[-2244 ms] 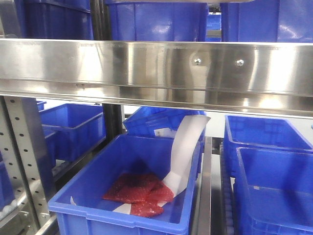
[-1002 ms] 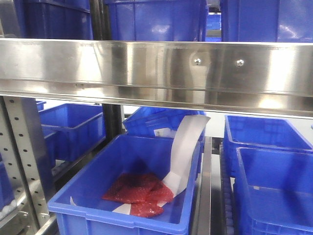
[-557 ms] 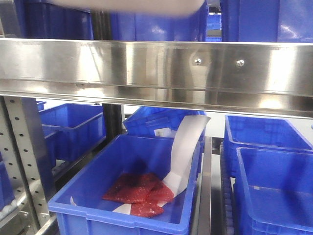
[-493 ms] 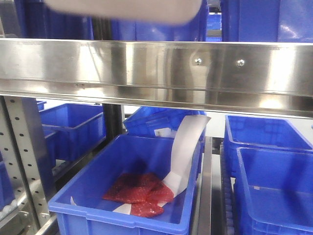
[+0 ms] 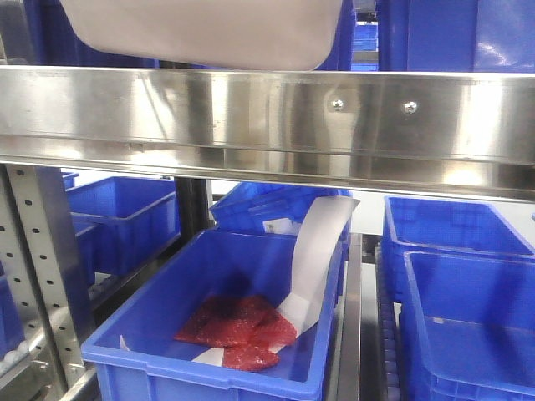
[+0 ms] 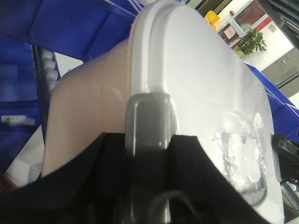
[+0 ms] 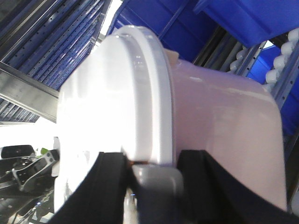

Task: Grab white bin and place on right shelf
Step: 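Push the bin forward onto the upper roller shelf with both grippers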

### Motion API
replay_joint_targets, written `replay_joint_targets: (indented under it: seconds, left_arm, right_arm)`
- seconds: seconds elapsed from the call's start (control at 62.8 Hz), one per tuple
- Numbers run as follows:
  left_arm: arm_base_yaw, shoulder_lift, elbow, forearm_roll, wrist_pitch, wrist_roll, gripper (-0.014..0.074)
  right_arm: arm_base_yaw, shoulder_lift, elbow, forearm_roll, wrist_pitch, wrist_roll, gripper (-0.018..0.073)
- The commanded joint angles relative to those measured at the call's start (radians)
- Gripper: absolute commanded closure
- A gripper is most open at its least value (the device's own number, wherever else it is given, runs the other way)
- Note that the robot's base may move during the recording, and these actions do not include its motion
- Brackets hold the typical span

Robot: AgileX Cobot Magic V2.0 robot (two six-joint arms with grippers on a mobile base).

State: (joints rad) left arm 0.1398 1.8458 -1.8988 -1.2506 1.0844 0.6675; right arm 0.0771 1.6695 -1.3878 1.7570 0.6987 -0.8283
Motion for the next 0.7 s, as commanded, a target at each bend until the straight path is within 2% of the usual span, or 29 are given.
replay_joint_targets:
  seconds: [0.0,0.095,0.159,0.223,0.286,0.684]
  left_arm:
    - [-0.049,-0.044,-0.037,-0.107,0.152,0.041,0.0516]
    - [-0.049,-0.044,-0.037,-0.107,0.147,0.041,0.0371]
    - [-0.049,-0.044,-0.037,-0.107,0.138,0.041,0.0299]
    - [-0.049,-0.044,-0.037,-0.107,0.135,0.041,0.0271]
    - [-0.048,-0.044,-0.037,-0.107,0.135,0.041,0.0259]
    - [-0.029,-0.044,-0.037,-0.105,0.136,0.041,0.0259]
  right_arm:
    - [0.05,-0.056,-0.045,0.147,0.197,0.001,0.0501]
    - [0.05,-0.056,-0.045,0.146,0.194,-0.011,0.0425]
    - [0.05,-0.056,-0.045,0.14,0.183,-0.018,0.0253]
    - [0.05,-0.056,-0.045,0.137,0.168,-0.018,0.005]
    - [0.05,-0.056,-0.045,0.129,0.158,-0.018,-0.0091]
    - [0.019,-0.056,-0.045,0.066,0.147,-0.026,-0.0074]
